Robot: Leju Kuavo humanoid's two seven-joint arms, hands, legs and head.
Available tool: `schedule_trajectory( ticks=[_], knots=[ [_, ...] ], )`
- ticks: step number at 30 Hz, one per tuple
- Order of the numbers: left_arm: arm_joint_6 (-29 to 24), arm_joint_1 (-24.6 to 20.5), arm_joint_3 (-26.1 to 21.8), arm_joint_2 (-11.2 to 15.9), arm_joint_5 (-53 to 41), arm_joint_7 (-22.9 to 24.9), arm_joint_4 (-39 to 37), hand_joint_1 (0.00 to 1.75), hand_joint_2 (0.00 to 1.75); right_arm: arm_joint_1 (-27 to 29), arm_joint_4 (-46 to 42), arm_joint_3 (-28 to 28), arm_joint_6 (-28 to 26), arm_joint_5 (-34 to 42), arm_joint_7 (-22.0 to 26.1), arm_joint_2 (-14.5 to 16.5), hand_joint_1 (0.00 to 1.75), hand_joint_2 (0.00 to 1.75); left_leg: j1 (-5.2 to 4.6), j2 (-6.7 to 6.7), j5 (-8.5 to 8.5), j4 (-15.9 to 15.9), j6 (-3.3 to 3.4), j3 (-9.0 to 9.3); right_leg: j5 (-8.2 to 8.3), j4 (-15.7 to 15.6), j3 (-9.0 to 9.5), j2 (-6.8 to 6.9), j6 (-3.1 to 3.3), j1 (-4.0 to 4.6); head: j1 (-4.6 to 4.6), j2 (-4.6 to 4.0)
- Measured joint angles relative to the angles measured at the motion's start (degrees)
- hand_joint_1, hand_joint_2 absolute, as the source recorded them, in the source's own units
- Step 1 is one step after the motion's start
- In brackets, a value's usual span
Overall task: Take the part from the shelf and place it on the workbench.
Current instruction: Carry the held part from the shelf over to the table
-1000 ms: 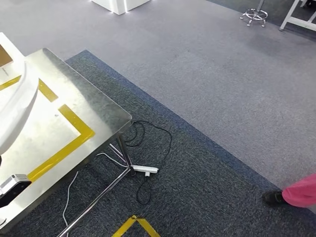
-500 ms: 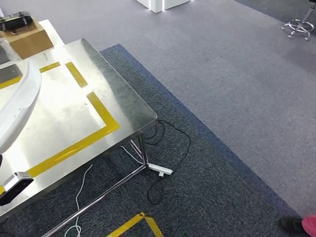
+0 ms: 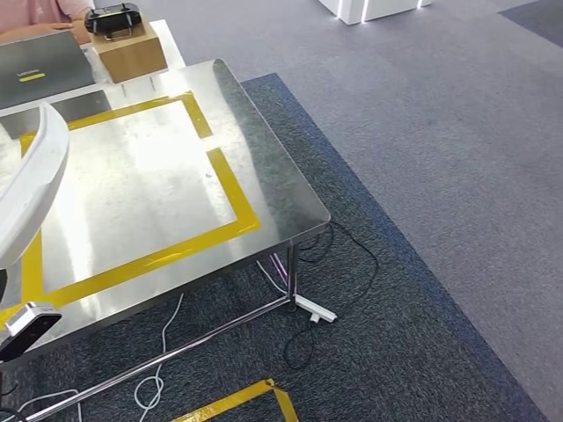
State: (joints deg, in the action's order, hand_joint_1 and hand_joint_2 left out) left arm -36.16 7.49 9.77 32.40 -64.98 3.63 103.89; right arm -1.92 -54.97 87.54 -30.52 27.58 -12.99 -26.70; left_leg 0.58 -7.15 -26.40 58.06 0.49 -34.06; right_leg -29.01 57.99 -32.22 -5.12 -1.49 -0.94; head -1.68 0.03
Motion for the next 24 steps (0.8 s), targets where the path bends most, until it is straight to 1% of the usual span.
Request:
schedule_trajectory(
  ticks=[1, 2, 3, 4, 5, 6, 7, 8, 9, 10, 11, 12, 13, 14, 15, 16, 17, 18, 19, 20, 21, 22, 23, 24],
  knots=[
    [-0.03, 0.01, 0.02, 0.12, -0.01, 0.00, -0.04, 1.17, 1.75, -0.02, 0.00, 0.02, 0.03, 0.02, 0.03, -0.01, 0.00, 1.75, 0.16, -0.74, 0.11, -0.09, -0.40, -0.16, 0.04, -0.03, 0.14, 0.76, 0.27, 0.05, -0.02, 0.01],
    [-0.05, 0.09, 0.03, 0.23, -0.01, 0.00, -0.09, 1.17, 1.75, -0.06, 0.00, 0.02, 0.04, 0.04, 0.07, -0.05, 0.00, 1.75, 0.14, -0.44, -0.05, 0.13, -0.74, -0.30, 0.09, -0.24, 0.34, 1.49, 0.60, 0.02, 0.04, 0.00],
    [-0.08, 0.06, 0.03, 0.39, 0.00, 0.00, -0.13, 1.17, 1.75, -0.06, -0.01, 0.03, 0.03, 0.04, 0.10, -0.10, 0.00, 1.75, 0.06, 0.74, -0.73, 1.10, -1.08, -0.74, 0.12, -0.48, 0.56, 2.30, 0.97, -0.06, 0.19, 0.00],
    [-0.09, -0.04, 0.03, 0.54, 0.01, 0.00, -0.16, 1.17, 1.75, -0.06, -0.01, 0.02, 0.01, 0.04, 0.15, -0.14, 0.00, 1.75, -0.05, 2.48, -1.97, 3.13, -1.37, -1.65, 0.13, -0.70, 0.77, 3.14, 1.31, -0.15, 0.32, 0.00],
    [-0.10, -0.13, 0.06, 0.61, 0.01, 0.00, -0.21, 1.17, 1.75, -0.04, -0.02, 0.02, -0.01, 0.05, 0.19, -0.18, 0.00, 1.75, -0.08, 4.56, -3.66, 6.29, -1.62, -3.10, 0.04, -0.78, 0.92, 3.98, 1.60, -0.11, 0.47, 0.00],
    [-0.10, -0.26, 0.13, 0.69, 0.02, 0.01, -0.26, 1.17, 1.75, 0.01, -0.02, 0.03, -0.03, 0.08, 0.21, -0.19, 0.00, 1.75, 0.00, 5.83, -5.45, 10.11, -1.83, -4.93, -0.09, -0.79, 1.00, 4.82, 1.81, -0.06, 0.55, 0.00],
    [-0.08, -0.26, 0.22, 0.69, 0.02, 0.04, -0.34, 1.17, 1.75, 0.08, -0.02, 0.05, -0.04, 0.13, 0.22, -0.21, 0.00, 1.75, 0.11, 6.39, -6.70, 13.51, -2.00, -6.58, -0.21, -0.78, 1.07, 5.67, 1.91, 0.00, 0.52, 0.00],
    [-0.07, -0.19, 0.31, 0.69, 0.02, 0.07, -0.43, 1.17, 1.75, 0.13, -0.02, 0.08, -0.06, 0.19, 0.22, -0.22, 0.00, 1.75, 0.23, 6.63, -6.98, 15.47, -2.10, -7.54, -0.35, -0.77, 1.16, 6.51, 1.95, 0.03, 0.53, 0.01],
    [-0.05, -0.13, 0.38, 0.69, 0.02, 0.10, -0.52, 1.17, 1.75, 0.14, -0.04, 0.11, -0.08, 0.23, 0.22, -0.24, 0.00, 1.75, 0.30, 6.78, -6.13, 15.30, -2.15, -7.45, -0.50, -0.76, 1.30, 7.33, 1.92, 0.05, 0.52, 0.00],
    [-0.05, -0.09, 0.40, 0.69, 0.02, 0.13, -0.60, 1.17, 1.75, 0.12, -0.08, 0.15, -0.09, 0.28, 0.22, -0.25, 0.00, 1.75, 0.33, 7.09, -4.33, 12.89, -2.12, -6.21, -0.68, -0.76, 1.53, 8.11, 1.84, 0.06, 0.53, 0.00],
    [-0.05, -0.09, 0.40, 0.71, 0.02, 0.14, -0.64, 1.17, 1.75, 0.08, -0.13, 0.16, -0.12, 0.32, 0.24, -0.25, 0.00, 1.75, 0.29, 7.95, -2.16, 8.97, -1.97, -4.16, -0.90, -0.76, 1.84, 8.84, 1.70, 0.09, 0.54, 0.00],
    [-0.06, -0.14, 0.40, 0.71, 0.02, 0.14, -0.67, 1.17, 1.75, 0.05, -0.19, 0.18, -0.16, 0.36, 0.25, -0.26, 0.00, 1.75, 0.00, 9.34, -0.71, 5.10, -1.79, -2.11, -1.15, -0.72, 2.13, 9.50, 1.47, 0.24, 0.55, 0.00],
    [-0.06, -0.22, 0.39, 0.72, 0.02, 0.15, -0.69, 1.17, 1.75, 0.03, -0.24, 0.21, -0.20, 0.39, 0.27, -0.27, 0.00, 1.75, -0.26, 10.52, 0.09, 2.20, -1.47, -0.63, -1.39, -0.69, 2.34, 10.10, 1.20, 0.42, 0.53, 0.01],
    [-0.06, -0.28, 0.39, 0.73, 0.02, 0.15, -0.71, 1.17, 1.75, 0.01, -0.28, 0.24, -0.24, 0.41, 0.30, -0.28, 0.00, 1.75, -0.53, 11.31, 0.21, 0.61, -1.15, 0.09, -1.59, -0.69, 2.50, 10.74, 0.91, 0.61, 0.50, 0.00],
    [-0.05, -0.29, 0.40, 0.73, 0.01, 0.15, -0.73, 1.17, 1.75, -0.02, -0.30, 0.28, -0.27, 0.42, 0.32, -0.29, 0.00, 1.75, -0.76, 11.36, -0.09, 0.23, -0.86, 0.12, -1.73, -0.74, 2.63, 11.40, 0.65, 0.78, 0.47, 0.01],
    [-0.05, -0.26, 0.40, 0.73, -0.01, 0.15, -0.74, 1.17, 1.75, -0.08, -0.33, 0.31, -0.29, 0.43, 0.34, -0.30, 0.00, 1.75, -0.71, 10.67, -0.07, 0.11, -0.51, -0.02, -1.85, -0.85, 2.82, 12.11, 0.38, 0.84, 0.44, 0.01],
    [-0.04, -0.18, 0.41, 0.75, -0.07, 0.15, -0.75, 1.17, 1.75, -0.15, -0.35, 0.33, -0.33, 0.44, 0.34, -0.32, 0.00, 1.75, -0.57, 9.97, 0.02, -0.06, -0.21, -0.01, -2.13, -0.84, 2.93, 12.15, 0.05, 0.79, 0.42, 0.01],
    [-0.03, -0.21, 0.42, 0.79, -0.15, 0.15, -0.76, 1.17, 1.75, -0.19, -0.39, 0.34, -0.37, 0.43, 0.36, -0.35, 0.00, 1.75, -0.41, 9.30, 0.10, -0.22, 0.12, 0.06, -2.76, -0.23, 2.78, 11.11, -0.25, 0.68, 0.35, 0.01],
    [-0.03, -0.31, 0.44, 0.82, -0.24, 0.15, -0.78, 1.17, 1.75, -0.22, -0.45, 0.36, -0.40, 0.43, 0.39, -0.38, 0.00, 1.75, -0.23, 8.64, 0.19, -0.39, 0.45, 0.15, -3.93, 1.53, 2.00, 9.50, -0.52, 0.57, 0.24, 0.01],
    [-0.02, -0.41, 0.51, 0.83, -0.31, 0.15, -0.78, 1.17, 1.75, -0.21, -0.50, 0.37, -0.43, 0.43, 0.41, -0.42, 0.00, 1.75, -0.09, 8.02, 0.23, -0.47, 0.71, 0.21, -5.57, 4.59, 0.48, 7.55, -0.69, 0.44, 0.12, 0.00],
    [0.00, -0.52, 0.62, 0.82, -0.36, 0.15, -0.79, 1.17, 1.75, -0.15, -0.54, 0.38, -0.44, 0.43, 0.44, -0.46, 0.00, 1.75, -0.08, 7.33, 0.20, -0.46, 0.89, 0.18, -7.34, 8.53, -1.50, 6.09, -0.73, 0.40, 0.02, -0.01],
    [0.02, -0.55, 0.75, 0.78, -0.38, 0.15, -0.83, 1.17, 1.75, -0.07, -0.55, 0.42, -0.44, 0.44, 0.44, -0.50, 0.00, 1.75, -0.09, 6.61, 0.18, -0.45, 0.99, 0.16, -8.72, 12.39, -3.61, 5.48, -0.74, 0.39, -0.02, -0.01],
    [0.05, -0.55, 0.90, 0.76, -0.45, 0.15, -0.87, 1.17, 1.75, 0.03, -0.55, 0.48, -0.45, 0.45, 0.45, -0.54, 0.00, 1.75, -0.10, 5.84, 0.17, -0.42, 1.04, 0.17, -9.16, 14.98, -5.22, 5.27, -0.74, 0.39, -0.01, -0.01],
    [0.07, -0.57, 1.06, 0.76, -0.60, 0.11, -0.94, 1.17, 1.75, 0.09, -0.55, 0.54, -0.45, 0.47, 0.49, -0.56, 0.00, 1.75, -0.10, 5.03, 0.15, -0.40, 1.04, 0.21, -8.40, 15.48, -5.89, 5.19, -0.71, 0.38, -0.01, -0.01]
  ],
)
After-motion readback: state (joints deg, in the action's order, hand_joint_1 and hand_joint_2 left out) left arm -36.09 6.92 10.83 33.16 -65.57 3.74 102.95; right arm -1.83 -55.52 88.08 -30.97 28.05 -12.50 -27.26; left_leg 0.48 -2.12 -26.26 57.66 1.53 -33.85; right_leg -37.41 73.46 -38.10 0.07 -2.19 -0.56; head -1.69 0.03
